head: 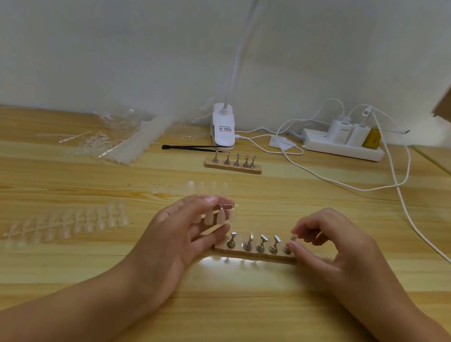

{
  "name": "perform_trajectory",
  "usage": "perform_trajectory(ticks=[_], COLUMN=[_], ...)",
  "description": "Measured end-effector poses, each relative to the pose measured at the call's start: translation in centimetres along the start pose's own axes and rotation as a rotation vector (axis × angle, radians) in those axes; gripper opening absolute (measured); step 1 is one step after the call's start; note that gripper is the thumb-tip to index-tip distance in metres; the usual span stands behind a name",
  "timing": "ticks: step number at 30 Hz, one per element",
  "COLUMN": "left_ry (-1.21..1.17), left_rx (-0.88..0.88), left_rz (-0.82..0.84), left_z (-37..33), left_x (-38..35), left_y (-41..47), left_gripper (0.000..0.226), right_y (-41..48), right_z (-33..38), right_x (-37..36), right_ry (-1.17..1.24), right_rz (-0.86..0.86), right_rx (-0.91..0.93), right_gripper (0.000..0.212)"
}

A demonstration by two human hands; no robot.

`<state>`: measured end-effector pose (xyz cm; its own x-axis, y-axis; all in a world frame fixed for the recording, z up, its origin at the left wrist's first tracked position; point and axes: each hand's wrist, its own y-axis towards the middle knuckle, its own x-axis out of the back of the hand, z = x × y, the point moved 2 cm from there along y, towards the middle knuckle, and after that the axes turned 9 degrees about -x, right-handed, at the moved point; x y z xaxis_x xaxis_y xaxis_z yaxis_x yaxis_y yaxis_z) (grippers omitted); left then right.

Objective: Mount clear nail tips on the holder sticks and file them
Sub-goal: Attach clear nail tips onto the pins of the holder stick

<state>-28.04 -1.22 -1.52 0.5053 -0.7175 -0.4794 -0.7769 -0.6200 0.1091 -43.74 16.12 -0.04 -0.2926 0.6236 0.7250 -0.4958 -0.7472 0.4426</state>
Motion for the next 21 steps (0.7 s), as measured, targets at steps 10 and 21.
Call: perform_trajectory(ticks=[10, 21], left_ry=[0.03, 0.079], left_rx=[0.004, -0.013], left_rz=[-0.046, -0.036], left_z=[-0.3, -0.4], left_x=[-0.3, -0.6], left_y=[-0.2, -0.6], left_gripper=[0.021, 0.013], right_y=[0.1, 0.8], right_z=[2.3, 0.8], right_x=[-0.4, -0.2], right_ry=[0.064, 0.156], right_rz=[-0.095, -0.14], right_rx=[0.034, -0.126], right_gripper=[0.014, 0.021])
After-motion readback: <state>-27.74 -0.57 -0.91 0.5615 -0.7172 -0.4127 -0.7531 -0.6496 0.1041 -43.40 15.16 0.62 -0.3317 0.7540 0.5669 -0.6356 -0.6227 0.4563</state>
